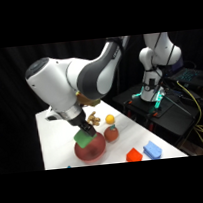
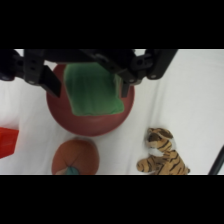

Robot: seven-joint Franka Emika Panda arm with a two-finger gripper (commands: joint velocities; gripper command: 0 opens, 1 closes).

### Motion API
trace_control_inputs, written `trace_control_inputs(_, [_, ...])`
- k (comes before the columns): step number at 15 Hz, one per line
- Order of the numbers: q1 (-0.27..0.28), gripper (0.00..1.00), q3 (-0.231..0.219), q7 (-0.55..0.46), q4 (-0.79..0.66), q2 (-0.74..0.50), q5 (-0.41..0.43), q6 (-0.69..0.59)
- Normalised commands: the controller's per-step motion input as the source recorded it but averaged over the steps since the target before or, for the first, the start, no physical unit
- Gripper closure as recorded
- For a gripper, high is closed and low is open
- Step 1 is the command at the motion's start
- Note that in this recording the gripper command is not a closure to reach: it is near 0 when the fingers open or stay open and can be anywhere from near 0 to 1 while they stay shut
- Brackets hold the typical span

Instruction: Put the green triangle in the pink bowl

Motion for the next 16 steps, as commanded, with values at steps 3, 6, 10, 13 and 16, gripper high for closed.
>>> trace_control_inputs(3, [0.022,0.0,-0.031,-0.11,0.08,-0.06,-0.031,-0.12])
trace_control_inputs(6, [0.027,0.0,-0.029,-0.1,-0.02,-0.13,-0.034,-0.09])
trace_control_inputs(10, [0.025,0.0,-0.029,-0.1,-0.11,-0.19,-0.037,-0.05])
trace_control_inputs(13, [0.022,0.0,-0.029,-0.09,-0.16,-0.21,-0.038,-0.03])
trace_control_inputs(16, [0.036,0.0,-0.039,-0.05,-0.17,-0.2,-0.055,-0.02])
